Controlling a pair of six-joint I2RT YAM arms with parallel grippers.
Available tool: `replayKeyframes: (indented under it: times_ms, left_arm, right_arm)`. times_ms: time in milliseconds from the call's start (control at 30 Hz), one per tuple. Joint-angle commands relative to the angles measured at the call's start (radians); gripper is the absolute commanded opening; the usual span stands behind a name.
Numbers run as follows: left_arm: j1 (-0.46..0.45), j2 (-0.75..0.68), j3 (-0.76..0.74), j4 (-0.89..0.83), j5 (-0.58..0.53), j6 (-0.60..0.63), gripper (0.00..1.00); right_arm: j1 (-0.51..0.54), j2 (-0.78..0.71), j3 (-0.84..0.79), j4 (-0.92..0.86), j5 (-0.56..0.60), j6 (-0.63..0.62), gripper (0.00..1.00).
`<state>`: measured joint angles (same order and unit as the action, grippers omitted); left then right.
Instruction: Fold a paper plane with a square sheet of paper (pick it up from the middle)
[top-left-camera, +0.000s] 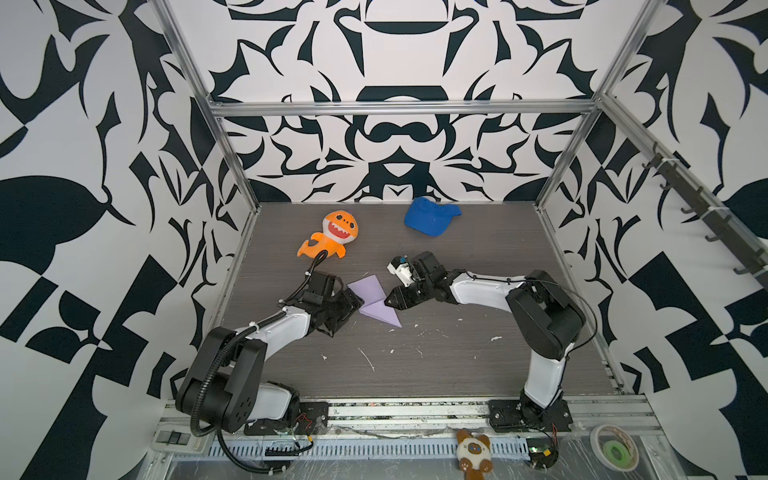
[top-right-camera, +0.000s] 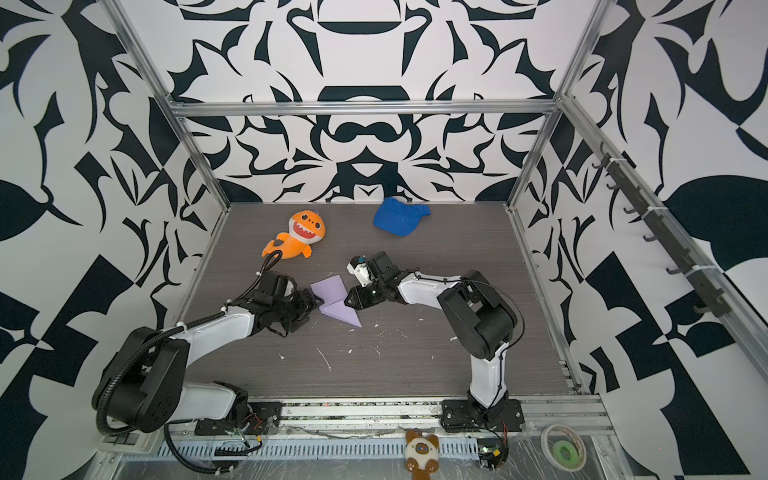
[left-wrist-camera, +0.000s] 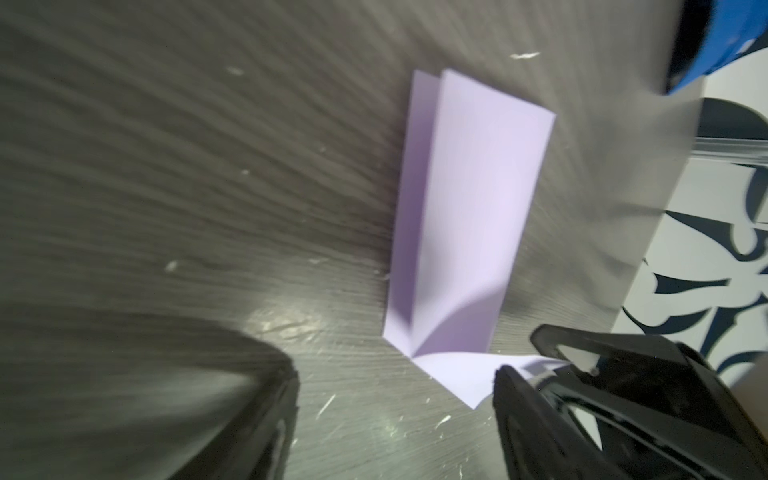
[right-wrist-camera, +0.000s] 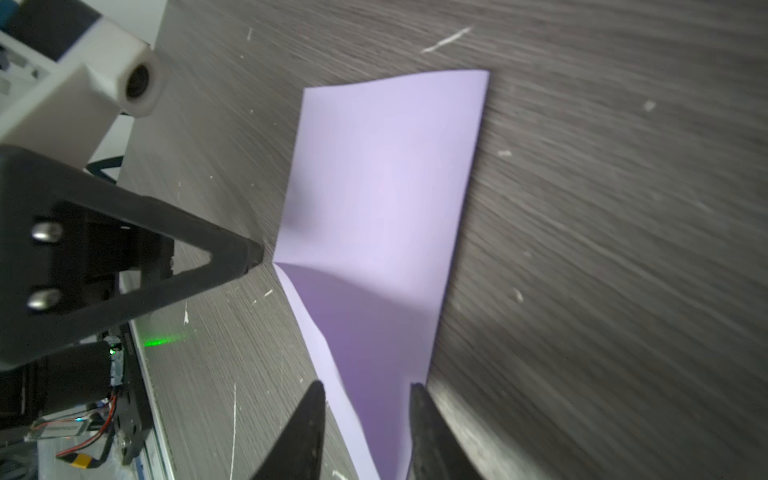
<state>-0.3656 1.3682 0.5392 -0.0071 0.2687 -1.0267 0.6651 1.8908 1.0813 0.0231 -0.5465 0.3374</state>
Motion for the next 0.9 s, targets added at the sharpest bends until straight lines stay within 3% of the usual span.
replayKeyframes:
  times_ms: [0, 333, 567, 667, 867]
  left_arm:
    - [0.004, -0.018, -0.042, 0.131, 0.030, 0.000, 0.82]
    - [0.005, 0.017, -0.094, 0.299, 0.128, 0.102, 0.84]
    - [0.004, 0.063, -0.095, 0.363, 0.166, 0.120, 0.82]
    - [0.004, 0.084, -0.086, 0.388, 0.189, 0.125, 0.77]
    - [0.004, 0.140, -0.052, 0.398, 0.212, 0.144, 0.57]
  right_arm:
    - [-0.015, -0.002, 0.027, 0.078, -0.076, -0.005, 0.31]
    - [-0.055, 0.021, -0.020, 0.177, -0.166, 0.055, 0.10]
    - [-0.066, 0.033, -0.029, 0.200, -0.165, 0.071, 0.04]
    - [-0.070, 0.034, -0.032, 0.198, -0.161, 0.072, 0.04]
    - [-0.071, 0.040, -0.035, 0.198, -0.156, 0.078, 0.03]
